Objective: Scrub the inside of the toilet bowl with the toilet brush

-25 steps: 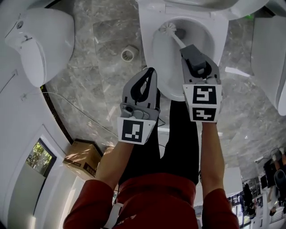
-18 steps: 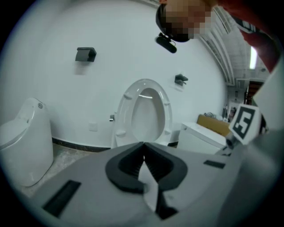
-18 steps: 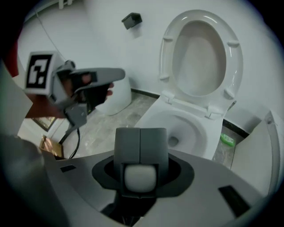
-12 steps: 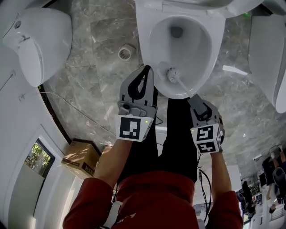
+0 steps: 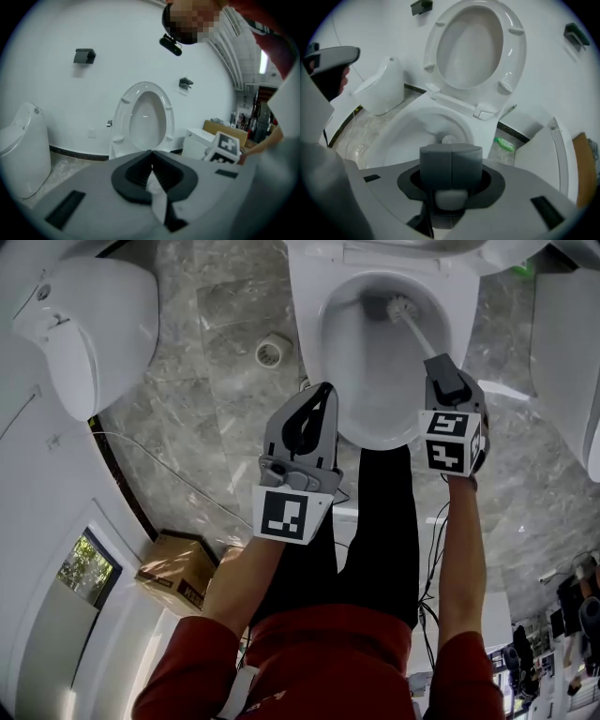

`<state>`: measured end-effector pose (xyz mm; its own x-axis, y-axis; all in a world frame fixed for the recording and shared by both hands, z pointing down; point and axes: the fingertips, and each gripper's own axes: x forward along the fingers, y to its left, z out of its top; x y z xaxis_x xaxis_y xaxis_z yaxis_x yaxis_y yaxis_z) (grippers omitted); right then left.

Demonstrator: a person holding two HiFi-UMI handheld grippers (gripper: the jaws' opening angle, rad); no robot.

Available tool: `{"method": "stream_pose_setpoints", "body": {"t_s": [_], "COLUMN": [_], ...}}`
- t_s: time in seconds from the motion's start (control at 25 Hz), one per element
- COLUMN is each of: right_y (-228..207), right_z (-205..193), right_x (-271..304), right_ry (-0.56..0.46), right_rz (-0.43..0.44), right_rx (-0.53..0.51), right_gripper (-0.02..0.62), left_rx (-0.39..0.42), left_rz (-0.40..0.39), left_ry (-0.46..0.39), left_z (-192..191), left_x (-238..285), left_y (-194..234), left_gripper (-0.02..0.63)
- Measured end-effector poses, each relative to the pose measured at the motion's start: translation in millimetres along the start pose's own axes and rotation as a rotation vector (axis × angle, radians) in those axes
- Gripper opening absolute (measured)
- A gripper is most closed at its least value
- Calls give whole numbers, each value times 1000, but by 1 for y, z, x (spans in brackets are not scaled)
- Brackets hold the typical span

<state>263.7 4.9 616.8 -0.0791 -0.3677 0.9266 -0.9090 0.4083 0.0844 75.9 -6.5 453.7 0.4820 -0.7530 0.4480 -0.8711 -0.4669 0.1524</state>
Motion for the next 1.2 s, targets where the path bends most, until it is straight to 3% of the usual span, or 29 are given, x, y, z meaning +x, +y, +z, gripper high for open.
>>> {"method": "stream_pose_setpoints", "body": {"t_s": [0.16, 0.28, 0.4, 0.52, 0.6, 0.72, 0.92, 1.2], "right_y": [37, 68, 84, 72, 60, 46, 34, 75], "right_z": [50, 55, 28, -18, -40, -42, 7, 112], "right_x": [31, 28, 18, 16, 10, -24, -134, -282], "right_ry": [-69, -80, -32, 65, 97, 82, -32, -197], "right_rz": [86, 127, 163, 151, 151, 154, 182, 315], "right_rx": [22, -38, -87, -103, -53, 26, 36, -184], "right_gripper": [156, 156, 156, 155, 155, 155, 155, 155], "left_rx": [4, 0, -5, -5, -6, -17, -60, -61], "left_rz": [9, 22, 32, 34, 34, 55, 153, 352], "left_ry": [13, 12, 9, 1, 0, 0, -61, -154], "left_z": [-5, -6, -5, 0, 5, 18, 68, 140], "left_x": [-3, -5, -6, -5, -6, -17, -54, -157], "left_y": [5, 11, 15, 15, 14, 15, 25, 46], "left_gripper": [0, 0, 0, 0, 0, 0, 0, 0]}}
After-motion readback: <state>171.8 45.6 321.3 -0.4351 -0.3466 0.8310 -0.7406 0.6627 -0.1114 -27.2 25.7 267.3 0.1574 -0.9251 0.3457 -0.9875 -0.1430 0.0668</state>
